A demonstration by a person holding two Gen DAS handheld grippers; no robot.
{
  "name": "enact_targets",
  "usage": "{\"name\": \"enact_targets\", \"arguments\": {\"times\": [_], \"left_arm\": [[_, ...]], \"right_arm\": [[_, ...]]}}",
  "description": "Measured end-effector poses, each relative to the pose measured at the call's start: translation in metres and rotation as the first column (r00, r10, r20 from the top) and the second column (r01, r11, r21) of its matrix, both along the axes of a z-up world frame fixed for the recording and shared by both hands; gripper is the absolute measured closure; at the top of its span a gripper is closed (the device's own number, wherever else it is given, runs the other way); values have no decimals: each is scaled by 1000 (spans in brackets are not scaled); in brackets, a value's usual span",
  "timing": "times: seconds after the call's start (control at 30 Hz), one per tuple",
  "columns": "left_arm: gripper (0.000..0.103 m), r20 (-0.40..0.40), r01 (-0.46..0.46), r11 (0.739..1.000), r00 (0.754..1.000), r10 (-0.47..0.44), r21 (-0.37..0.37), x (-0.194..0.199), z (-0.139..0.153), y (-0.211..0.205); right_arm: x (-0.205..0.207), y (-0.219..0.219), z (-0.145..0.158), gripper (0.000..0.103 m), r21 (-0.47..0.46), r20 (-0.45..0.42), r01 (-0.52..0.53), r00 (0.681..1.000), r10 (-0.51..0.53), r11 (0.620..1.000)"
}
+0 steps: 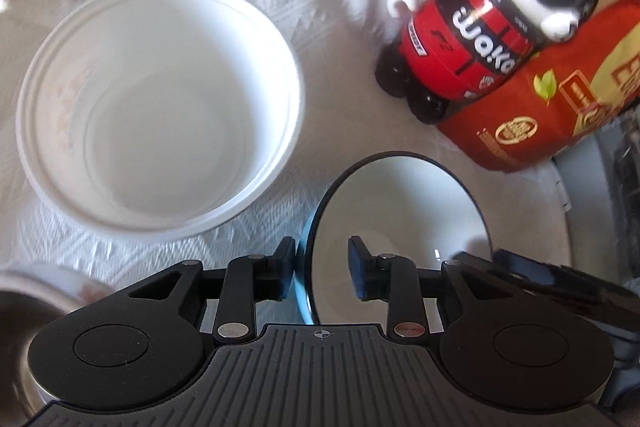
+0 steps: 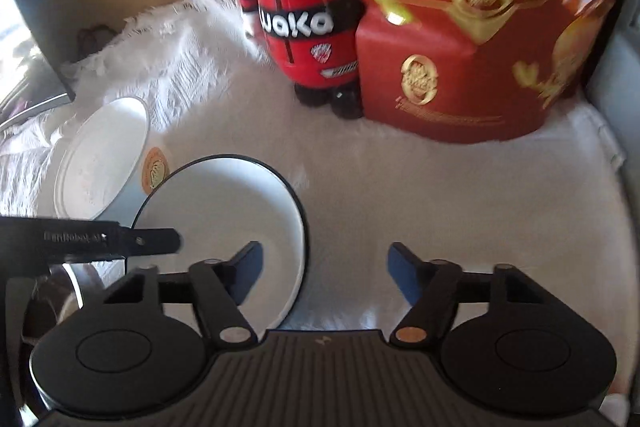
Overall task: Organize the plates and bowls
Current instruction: 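Lower the cream bowl and move the left tool to the blue bowl rim, then grip the light-blue bowl rim with the left tool and lift it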
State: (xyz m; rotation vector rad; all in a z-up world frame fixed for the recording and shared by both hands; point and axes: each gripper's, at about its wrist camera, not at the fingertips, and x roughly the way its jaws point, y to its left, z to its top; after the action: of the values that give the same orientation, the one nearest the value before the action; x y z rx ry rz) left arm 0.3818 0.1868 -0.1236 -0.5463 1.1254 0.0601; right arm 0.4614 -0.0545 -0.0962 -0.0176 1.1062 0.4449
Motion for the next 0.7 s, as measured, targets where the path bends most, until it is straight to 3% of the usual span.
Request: {"name": "enact_targets", "arguments": {"times": [0.1, 0.17, 0.23, 0.53, 0.7], "left_arm": [[72, -10, 26, 999, 1000, -26, 21, 5, -3, -4], [72, -18, 31, 999, 999, -30, 14, 8, -5, -3], [72, -25, 17, 1000, 1000, -17, -5, 10, -6, -1], [72, -28, 110, 994, 994, -110, -3, 30, -7, -32], [72, -35, 117, 993, 992, -117, 8, 44, -9, -38]], "right_arm": [[8, 8, -17, 45, 30, -61, 3, 998, -1, 1000], [11, 12, -29, 62, 60, -122, -13, 992, 20, 998], [13, 14, -37, 68, 88, -170, -23, 985, 38, 996], [11, -3, -27, 70, 45, -93, 19, 996, -14, 999], [18, -23, -30, 70, 77, -120, 57, 992, -48, 995]]}}
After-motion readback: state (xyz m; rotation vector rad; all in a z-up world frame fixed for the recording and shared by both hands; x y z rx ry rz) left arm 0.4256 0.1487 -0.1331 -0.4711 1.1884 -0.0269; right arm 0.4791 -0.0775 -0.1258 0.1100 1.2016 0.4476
